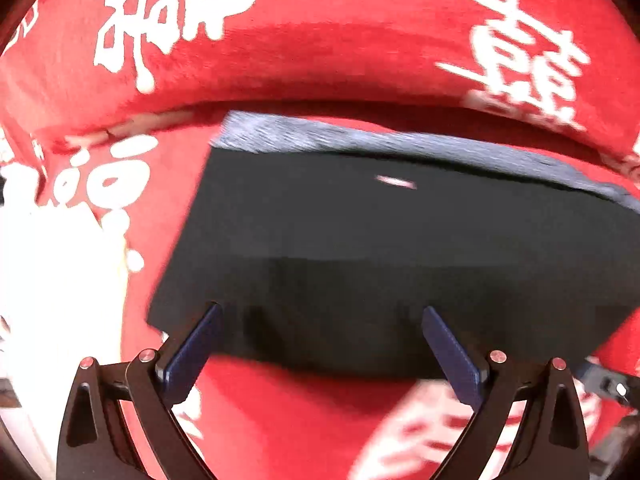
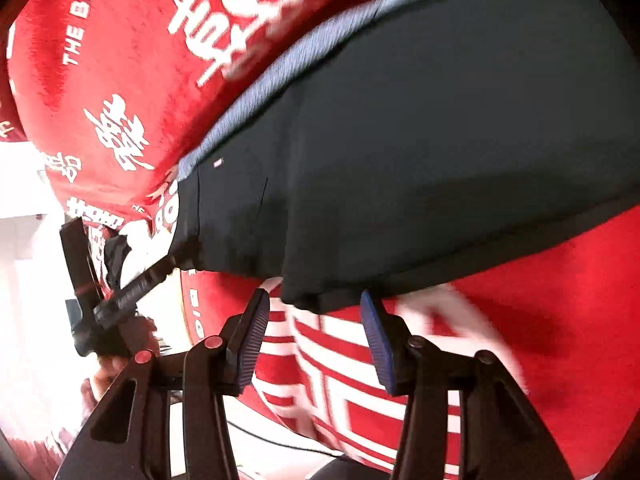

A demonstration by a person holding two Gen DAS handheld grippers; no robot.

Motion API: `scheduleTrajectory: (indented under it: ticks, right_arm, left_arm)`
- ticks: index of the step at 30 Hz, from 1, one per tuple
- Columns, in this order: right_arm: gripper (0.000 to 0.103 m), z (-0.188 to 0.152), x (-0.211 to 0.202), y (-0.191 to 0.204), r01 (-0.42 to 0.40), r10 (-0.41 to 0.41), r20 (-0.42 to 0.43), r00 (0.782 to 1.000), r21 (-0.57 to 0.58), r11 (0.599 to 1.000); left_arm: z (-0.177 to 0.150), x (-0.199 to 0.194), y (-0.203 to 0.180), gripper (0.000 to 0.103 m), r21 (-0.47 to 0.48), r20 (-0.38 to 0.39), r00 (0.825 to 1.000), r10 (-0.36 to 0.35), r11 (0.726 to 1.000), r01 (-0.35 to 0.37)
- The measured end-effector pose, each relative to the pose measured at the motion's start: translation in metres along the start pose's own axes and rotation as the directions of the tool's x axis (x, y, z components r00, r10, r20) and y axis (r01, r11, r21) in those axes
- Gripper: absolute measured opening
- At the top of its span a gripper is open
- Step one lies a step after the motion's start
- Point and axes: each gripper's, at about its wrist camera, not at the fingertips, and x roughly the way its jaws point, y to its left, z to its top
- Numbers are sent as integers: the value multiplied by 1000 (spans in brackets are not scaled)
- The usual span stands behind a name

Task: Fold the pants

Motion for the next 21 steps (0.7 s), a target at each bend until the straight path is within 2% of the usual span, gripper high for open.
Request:
scheduleTrajectory:
  ticks: [4,8,9,10,11,15,18,21]
  right_arm:
    - [51,-1,22,4,27,-27,22,999,2,1000]
    - [51,3,16,-9,-27,23,52,998,90,996]
    - [41,6,17,-10,-38,32,52,998,108,993]
    - [20,10,17,-9,-37,32,53,998,113,993]
    - [7,14,16,-3,-47,42,56,998,98,994]
    - [7,3,2,19,2,-2,62,998,3,1000]
    - [6,-5,16,4,35,-36,31,999,51,998]
    - [9,-11,19,0,54,-54,4,999,43,998]
  left_arm:
    - [-7,30,29,100,12,-4,1000,8,1000,-8]
    - [-16,30,31,100,13,29,999,-34,999,34]
    - [-16,30,32,100,17,26,999,-38,999,38]
    - [-16,28,34,100,26,18,999,-38,999,38]
    - [-17,27,37,100,37,16,999,-39,999,38]
    - [-23,25,44,100,51,5,999,-37,998,36]
    - [-27,29,51,100,53,8,999,-38,998,37]
    - [-25,23,50,100,58,-5,1000,-17,998,17]
